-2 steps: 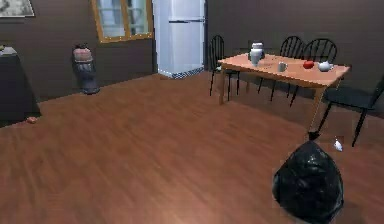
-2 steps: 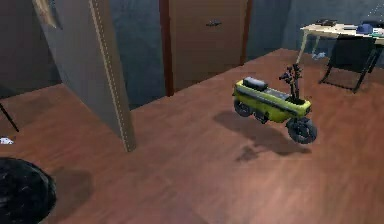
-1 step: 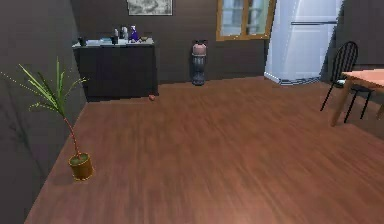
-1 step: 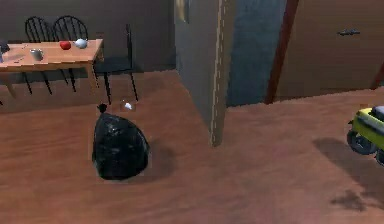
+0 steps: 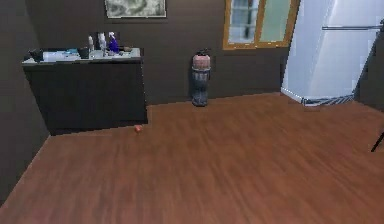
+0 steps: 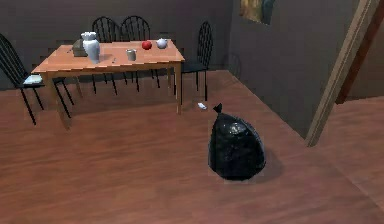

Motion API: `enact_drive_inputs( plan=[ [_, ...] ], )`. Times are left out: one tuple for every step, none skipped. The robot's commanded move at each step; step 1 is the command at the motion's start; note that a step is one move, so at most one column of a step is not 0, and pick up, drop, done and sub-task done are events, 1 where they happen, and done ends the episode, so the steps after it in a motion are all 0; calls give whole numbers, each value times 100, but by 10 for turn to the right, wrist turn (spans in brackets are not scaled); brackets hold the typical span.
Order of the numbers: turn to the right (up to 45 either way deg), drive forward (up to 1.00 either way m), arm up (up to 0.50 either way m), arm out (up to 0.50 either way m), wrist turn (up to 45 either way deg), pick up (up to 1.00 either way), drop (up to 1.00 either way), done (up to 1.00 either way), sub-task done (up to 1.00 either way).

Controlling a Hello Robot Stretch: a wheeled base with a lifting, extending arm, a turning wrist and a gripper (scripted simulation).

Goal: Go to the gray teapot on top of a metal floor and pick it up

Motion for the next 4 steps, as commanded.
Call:
enact_drive_inputs(
  plan=[
    [0, 20, 0, 0, 0, 0, 0, 0, 0],
    [-120, 0, 0, 0, 0, 0, 0, 0, 0],
    [0, 75, 0, 0, 0, 0, 0, 0, 0],
    [-210, 0, 0, 0, 0, 0, 0, 0, 0]
  ],
)
